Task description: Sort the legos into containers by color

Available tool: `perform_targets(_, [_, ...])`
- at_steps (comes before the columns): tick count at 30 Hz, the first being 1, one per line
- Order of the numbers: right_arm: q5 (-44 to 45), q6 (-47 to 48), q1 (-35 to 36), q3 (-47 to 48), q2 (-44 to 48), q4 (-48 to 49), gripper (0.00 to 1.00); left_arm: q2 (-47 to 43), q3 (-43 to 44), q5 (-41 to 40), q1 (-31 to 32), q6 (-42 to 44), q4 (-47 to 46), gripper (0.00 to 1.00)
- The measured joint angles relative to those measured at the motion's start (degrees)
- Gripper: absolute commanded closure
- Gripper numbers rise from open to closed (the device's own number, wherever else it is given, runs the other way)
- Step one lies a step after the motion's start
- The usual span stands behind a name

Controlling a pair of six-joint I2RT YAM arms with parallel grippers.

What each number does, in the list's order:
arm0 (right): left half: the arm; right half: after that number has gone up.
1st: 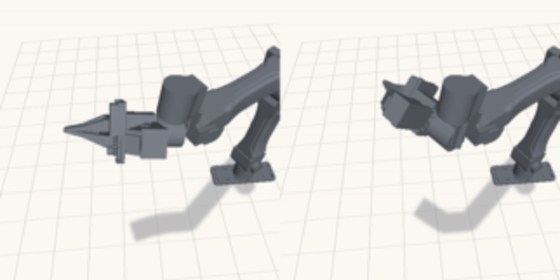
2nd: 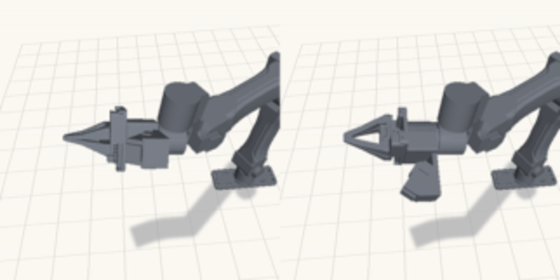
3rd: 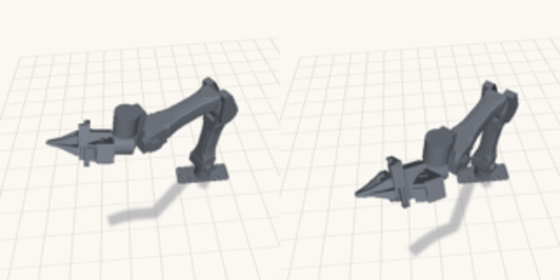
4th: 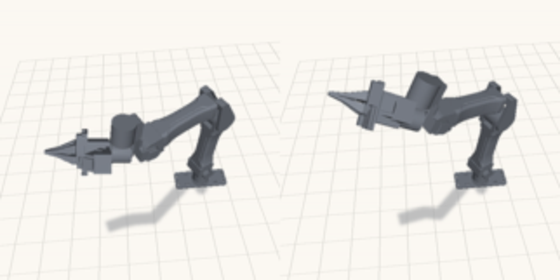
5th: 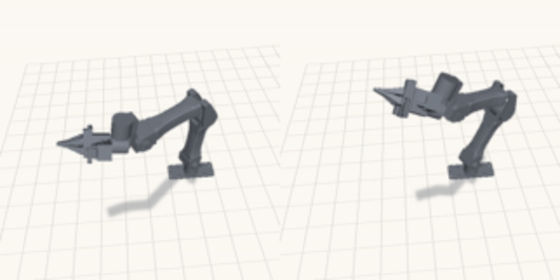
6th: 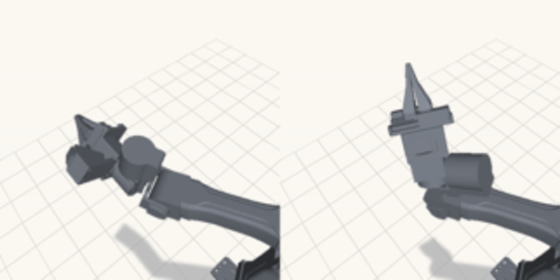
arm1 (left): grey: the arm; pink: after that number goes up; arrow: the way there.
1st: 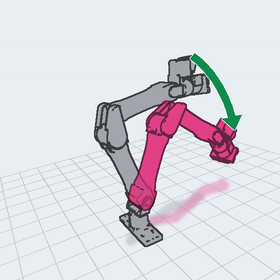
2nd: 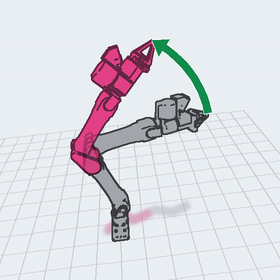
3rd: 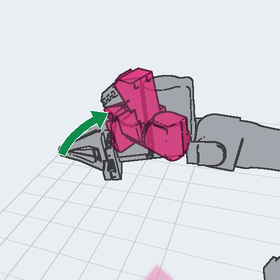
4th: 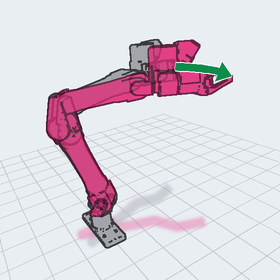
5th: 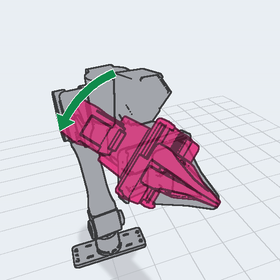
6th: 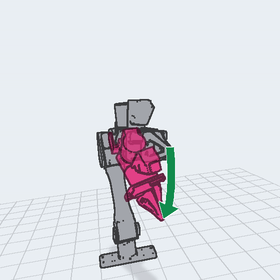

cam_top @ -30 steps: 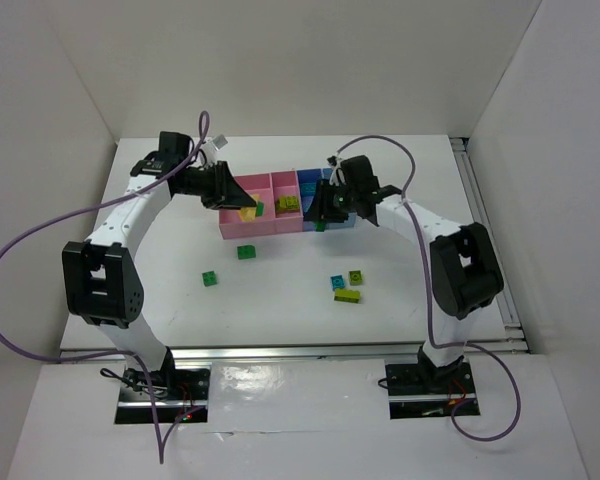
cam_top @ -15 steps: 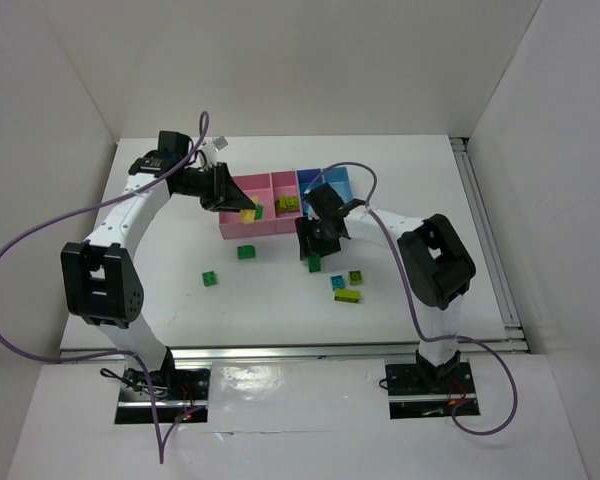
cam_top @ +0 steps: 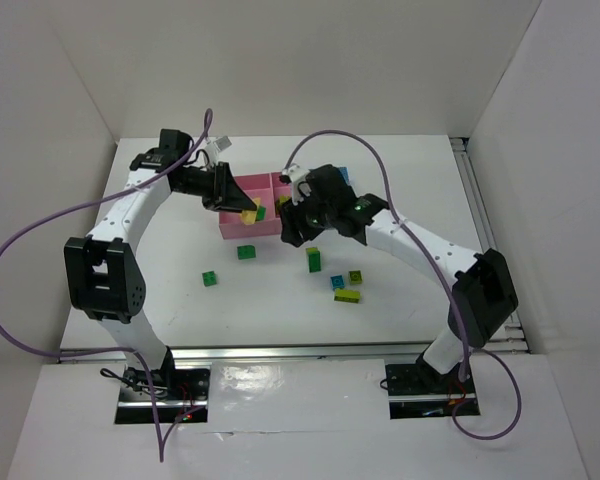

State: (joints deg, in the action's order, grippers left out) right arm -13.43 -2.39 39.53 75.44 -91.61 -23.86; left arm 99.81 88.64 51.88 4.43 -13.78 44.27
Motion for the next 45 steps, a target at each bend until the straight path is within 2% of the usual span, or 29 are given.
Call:
perform_targets(2, [0.13, 2.01, 2.08, 1.97, -0.37, -0.68, 0.32, 0.13, 0.39, 0.13, 0.0, 0.37, 0.83, 1.0])
perform_targets(5, [0.72, 4.26, 4.44, 5.73, -1.81, -2.08, 0.28, 0.55, 0.66, 0.85, 0.0, 0.52, 1.22, 1.0])
perform_targets(13, [6.49, 7.21, 6.34, 8.72, -3.37, -1.88, 0.32, 1.22, 0.66, 2.69, 0.39, 1.64, 2.4, 1.0])
perform_targets(22, [6.95, 9.94, 6.73, 15.65, -8.28, -2.12, 0.34, 1.25, 0.61, 5.29, 0.5, 2.56, 2.8, 1.0])
perform_targets(24, [7.04, 10.25, 7.21, 16.28, -8.87, -2.36, 0.38, 1.25, 0.61, 5.68, 0.31, 3.1, 2.82, 1.0])
perform_targets(25, [7.1, 10.58, 7.5, 16.52, -9.16, -2.45, 0.43, 1.25, 0.61, 5.77, 0.2, 3.21, 2.82, 1.0])
perform_targets(31, [7.93, 11.32, 8.72, 16.81, -10.4, -2.84, 0.61, 1.25, 0.37, 5.84, 0.07, 3.39, 3.04, 1.0])
perform_targets(32, [8.0, 11.17, 8.72, 16.81, -10.4, -2.86, 0.68, 1.25, 0.33, 5.86, 0.02, 3.37, 2.95, 1.0])
perform_targets(36, [8.37, 10.99, 8.83, 16.74, -10.38, -2.71, 0.82, 1.05, 0.24, 5.81, -0.02, 3.37, 2.82, 1.0])
perform_targets(38, [8.9, 10.67, 8.94, 16.02, -10.12, -1.95, 0.86, 0.96, 0.22, 5.55, -0.02, 3.37, 2.73, 1.0])
perform_targets(45, [11.32, 6.88, 8.41, 8.26, -5.86, 1.7, 0.88, 0.94, -0.04, 5.75, -0.37, 1.9, 2.49, 1.0])
